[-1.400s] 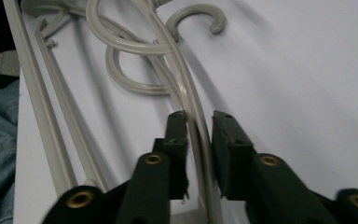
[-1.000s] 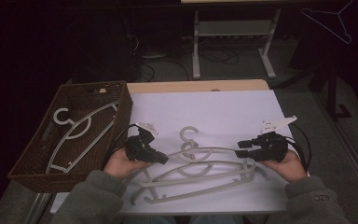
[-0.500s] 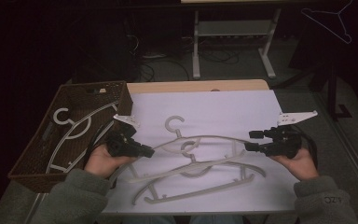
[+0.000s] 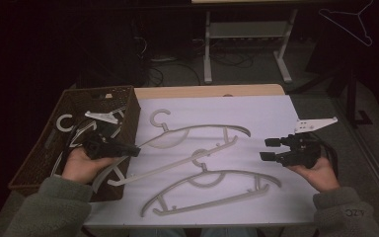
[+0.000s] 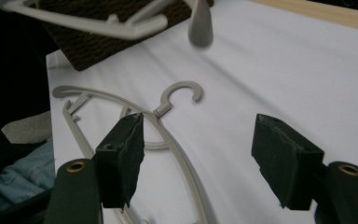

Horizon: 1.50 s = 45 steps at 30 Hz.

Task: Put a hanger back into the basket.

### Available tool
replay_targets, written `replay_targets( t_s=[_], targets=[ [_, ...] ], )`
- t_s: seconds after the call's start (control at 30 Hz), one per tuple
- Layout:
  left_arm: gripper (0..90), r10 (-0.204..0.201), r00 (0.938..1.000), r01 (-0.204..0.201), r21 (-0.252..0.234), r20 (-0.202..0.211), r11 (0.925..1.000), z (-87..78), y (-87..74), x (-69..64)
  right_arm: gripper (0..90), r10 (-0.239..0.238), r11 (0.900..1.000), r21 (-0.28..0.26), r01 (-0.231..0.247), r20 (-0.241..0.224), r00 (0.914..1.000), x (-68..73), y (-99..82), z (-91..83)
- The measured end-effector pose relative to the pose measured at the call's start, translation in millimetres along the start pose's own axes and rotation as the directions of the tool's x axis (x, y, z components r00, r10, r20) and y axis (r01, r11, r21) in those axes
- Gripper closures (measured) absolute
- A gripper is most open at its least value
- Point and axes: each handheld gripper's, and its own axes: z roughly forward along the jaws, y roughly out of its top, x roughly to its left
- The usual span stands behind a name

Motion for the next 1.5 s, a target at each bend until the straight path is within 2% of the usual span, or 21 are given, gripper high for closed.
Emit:
replay_targets(
  t_s=[0.13, 0.2, 0.37, 0.47, 0.53, 0.73, 0.77, 0.9, 0.97, 1.03, 1.07, 1.13, 1.17, 1.2, 1.23, 1.3, 1.33, 1.43, 1.47, 1.5],
  targets=[
    [82.2, -0.021, 0.9997, 0.021, -0.023, -0.009, 0.9995, -12.5, -1.9, 7.7, 33.1, -0.006, 0.9999, 0.015, 0.006, 0.002, 1.0, 0.3, 0.1, 2.9],
    [82.2, -0.043, 0.9989, 0.042, -0.044, -0.019, 0.9982, -23.8, -4.4, 16.3, 32.9, -0.004, 0.9997, 0.024, 0.004, 0.001, 1.0, 0.8, 0.2, 4.9],
    [82.2, -0.068, 0.9971, 0.066, -0.063, -0.034, 0.9959, -36.8, -7.7, 26.6, 32.7, -0.012, 0.9991, 0.041, 0.011, 0.004, 0.9999, 0.8, 0.1, 8.8],
    [82.2, -0.093, 0.9943, 0.089, -0.078, -0.052, 0.9929, -48.6, -11.5, 38.3, 32.4, -0.007, 0.9986, 0.053, 0.007, 0.002, 1.0, 1.3, 0.0, 12.4],
    [82.2, -0.099, 0.9935, 0.094, -0.079, -0.056, 0.9924, -50.7, -12.1, 40.4, 32.2, -0.01, 0.9981, 0.061, 0.01, 0.003, 0.9999, 1.4, -0.1, 14.2],
    [82.2, -0.143, 0.9866, 0.134, -0.109, -0.078, 0.9849, -70.1, -19.0, 61.0, 32.0, -0.01, 0.9966, 0.082, 0.01, 0.004, 0.9999, 2.0, -0.5, 18.7],
    [82.2, -0.143, 0.9866, 0.134, -0.109, -0.078, 0.9849, -70.1, -19.0, 61.0, 32.0, -0.008, 0.9963, 0.085, 0.008, 0.003, 1.0, 1.8, -0.6, 19.6],
    [82.2, -0.179, 0.979, 0.166, -0.133, -0.097, 0.9771, -84.6, -26.5, 76.3, 31.8, -0.006, 0.9955, 0.095, 0.006, 0.0, 1.0, 2.0, -0.9, 22.7],
    [82.2, -0.188, 0.9772, 0.173, -0.138, -0.099, 0.9752, -86.6, -27.7, 78.7, 31.7, -0.005, 0.9949, 0.1, 0.005, 0.0, 1.0, 2.0, -1.0, 23.8],
    [82.2, -0.209, 0.9711, 0.19, -0.151, -0.116, 0.9701, -95.1, -32.9, 89.2, 31.0, -0.002, 0.9941, 0.109, 0.002, -0.002, 1.0, 1.2, -1.6, 27.4],
    [82.2, -0.209, 0.9711, 0.19, -0.151, -0.116, 0.9701, -95.1, -32.9, 89.2, 31.0, -0.002, 0.9941, 0.109, 0.002, -0.002, 1.0, 1.2, -1.6, 27.4],
    [82.2, -0.239, 0.9628, 0.216, -0.176, -0.126, 0.9605, -103.2, -37.9, 98.6, 30.7, 0.001, 0.9927, 0.12, 0.0, -0.002, 1.0, 1.0, -1.4, 30.0],
    [82.2, -0.239, 0.9628, 0.216, -0.176, -0.126, 0.9605, -103.2, -37.9, 98.6, 30.7, 0.001, 0.9927, 0.12, 0.0, -0.002, 1.0, 1.0, -1.4, 30.0],
    [82.2, -0.25, 0.959, 0.223, -0.186, -0.134, 0.9568, -108.4, -40.9, 104.5, 30.4, -0.003, 0.9922, 0.124, 0.004, -0.005, 1.0, 0.7, -1.3, 31.3],
    [82.2, -0.25, 0.959, 0.223, -0.186, -0.134, 0.9568, -108.4, -40.9, 104.5, 30.3, 0.002, 0.9921, 0.126, -0.002, -0.003, 1.0, 1.0, -1.2, 31.9],
    [82.2, -0.273, 0.9503, 0.242, -0.197, -0.149, 0.9501, -115.2, -45.7, 113.3, 30.2, 0.003, 0.9915, 0.13, -0.002, -0.003, 1.0, 0.7, -1.1, 32.9],
    [82.2, -0.273, 0.9503, 0.241, -0.198, -0.151, 0.9502, -116.3, -46.9, 115.4, 30.0, 0.001, 0.9914, 0.131, -0.001, -0.003, 1.0, 0.5, -1.2, 33.5],
    [82.2, -0.295, 0.9426, 0.261, -0.208, -0.156, 0.9427, -119.5, -52.3, 122.7, 29.8, 0.004, 0.9911, 0.133, -0.004, -0.003, 1.0, 0.5, -1.5, 34.6],
    [82.2, -0.295, 0.9426, 0.261, -0.208, -0.156, 0.9427, -119.5, -52.3, 122.7, 29.8, 0.004, 0.9911, 0.133, -0.004, -0.003, 1.0, 0.5, -1.5, 34.6],
    [82.2, -0.315, 0.9357, 0.277, -0.221, -0.159, 0.9352, -121.5, -56.6, 127.6, 29.7, 0.006, 0.9907, 0.136, -0.006, -0.003, 1.0, 0.5, -1.6, 34.7]
  ],
)
